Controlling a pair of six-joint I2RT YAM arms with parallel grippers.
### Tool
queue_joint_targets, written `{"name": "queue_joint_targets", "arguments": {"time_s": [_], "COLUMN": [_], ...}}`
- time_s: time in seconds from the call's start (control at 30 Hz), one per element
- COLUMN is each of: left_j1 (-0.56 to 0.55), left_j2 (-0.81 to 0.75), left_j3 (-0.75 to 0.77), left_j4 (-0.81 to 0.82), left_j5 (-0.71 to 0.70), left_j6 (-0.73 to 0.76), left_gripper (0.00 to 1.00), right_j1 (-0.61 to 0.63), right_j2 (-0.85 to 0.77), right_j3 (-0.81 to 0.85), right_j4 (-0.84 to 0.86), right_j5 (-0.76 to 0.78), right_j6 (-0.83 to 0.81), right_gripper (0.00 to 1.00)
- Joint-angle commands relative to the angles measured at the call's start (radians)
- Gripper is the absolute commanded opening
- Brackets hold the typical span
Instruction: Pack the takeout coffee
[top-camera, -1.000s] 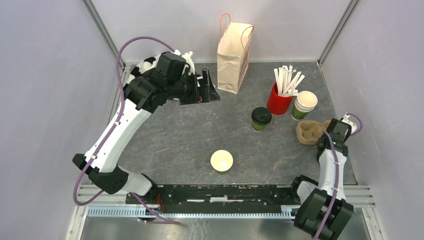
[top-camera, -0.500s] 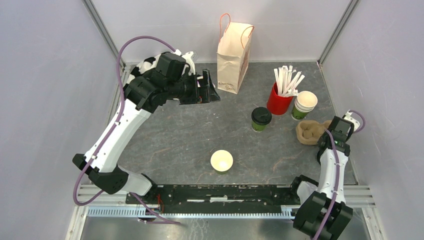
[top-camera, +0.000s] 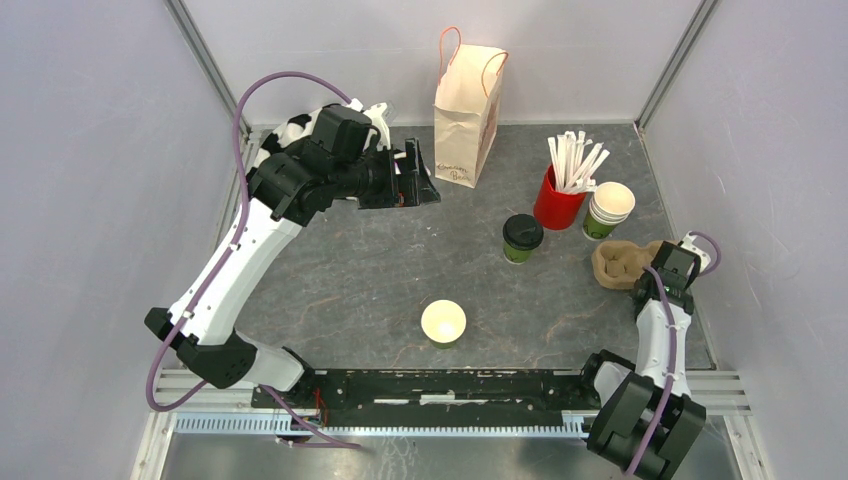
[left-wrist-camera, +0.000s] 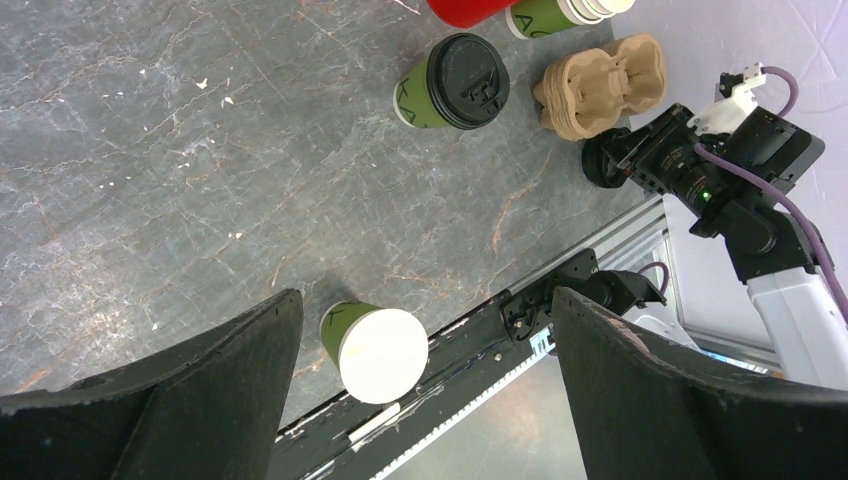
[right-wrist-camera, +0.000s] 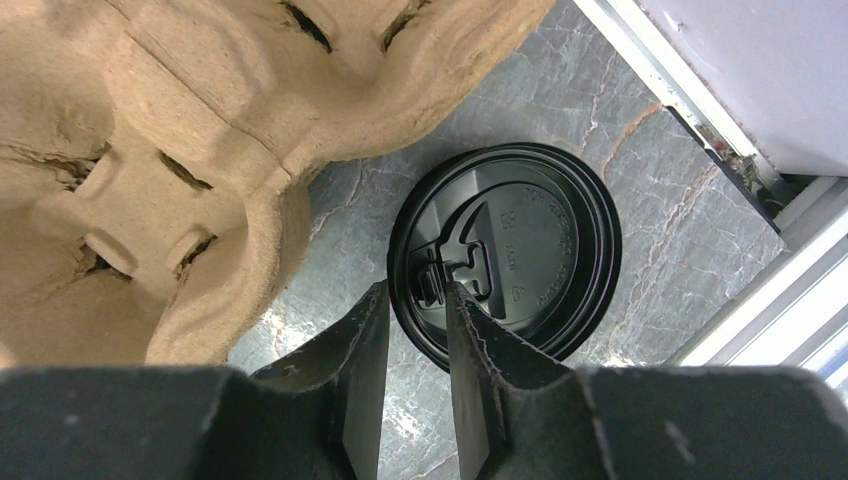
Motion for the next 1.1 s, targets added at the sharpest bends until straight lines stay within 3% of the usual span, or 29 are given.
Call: {"name": "queue_joint_targets", "arguments": {"time_s": [0.0,0.33,0.67,1.07], "left_j1": [-0.001,-0.001,-0.001,-0.001], "left_j2": [-0.015,-0.007,-0.007,-0.012], "left_j3": [0.022,0.023,0.019,0.007], "left_j4": [0.012,0.012,0.012,0.019], "left_j5": [0.019,0.021,0.022,0.034], "left_j6": [0.042,0.042,0.044,0.042], "left_gripper": [0.99,0.99,0.99,0.99], "right_j1": [-0.007,-0.010,-0.010,-0.010], "right_j2": [0.006,0.025,0.014,-0.019], "right_j3": [-0.013,-0.021,-0.010,0.125], "right_j4": [0.059,0.079,0.064,-0.084], "right_j5": [-0.016,-0.028,-0.029,-0.030], "right_j6": [-0.013,-0.021,-0.020,0.021], "right_gripper": [0.32,0.25,0.01,0.00]}}
